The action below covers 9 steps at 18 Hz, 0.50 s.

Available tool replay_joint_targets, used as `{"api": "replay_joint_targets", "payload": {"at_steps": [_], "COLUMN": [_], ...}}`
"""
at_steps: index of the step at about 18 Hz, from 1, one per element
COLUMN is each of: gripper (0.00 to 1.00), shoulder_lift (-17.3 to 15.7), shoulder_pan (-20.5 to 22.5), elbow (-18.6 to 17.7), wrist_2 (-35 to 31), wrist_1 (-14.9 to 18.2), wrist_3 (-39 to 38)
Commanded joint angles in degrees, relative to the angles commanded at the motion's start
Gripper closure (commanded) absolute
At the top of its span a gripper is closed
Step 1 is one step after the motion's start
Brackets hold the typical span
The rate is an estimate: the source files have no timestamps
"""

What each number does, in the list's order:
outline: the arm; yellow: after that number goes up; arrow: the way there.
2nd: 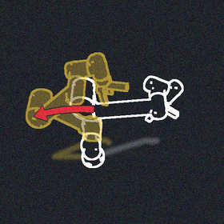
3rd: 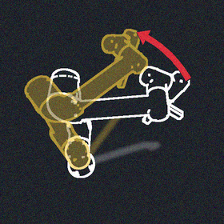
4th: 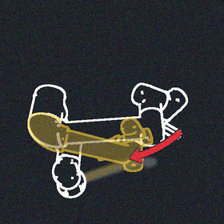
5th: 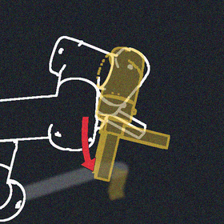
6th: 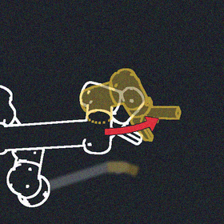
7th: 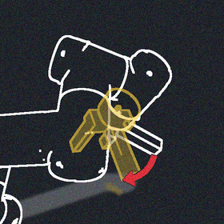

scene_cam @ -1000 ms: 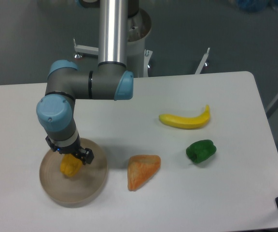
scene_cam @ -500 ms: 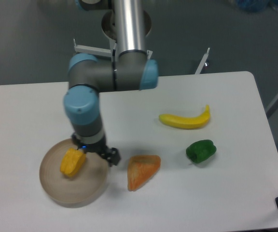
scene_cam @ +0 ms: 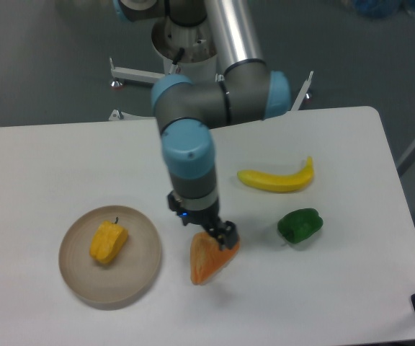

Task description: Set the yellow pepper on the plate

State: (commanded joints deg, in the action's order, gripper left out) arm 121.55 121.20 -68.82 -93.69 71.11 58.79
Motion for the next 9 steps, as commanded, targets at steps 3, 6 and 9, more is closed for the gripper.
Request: {"api": "replay_joint_targets", "payload": {"at_steps": [3,6,9], "gripper": [0.01,0.01,0.01], "shoulder_lift": [0.09,0.18,0.26], "shoulder_pan": [0.53,0.62,0.62], "elbow": [0.0,0.09,0.18], "wrist_2": [0.0,0.0,0.0], "wrist_1": [-0.09,-0.18,-0.26], "wrist_3": [2.12,2.3,2.21]}}
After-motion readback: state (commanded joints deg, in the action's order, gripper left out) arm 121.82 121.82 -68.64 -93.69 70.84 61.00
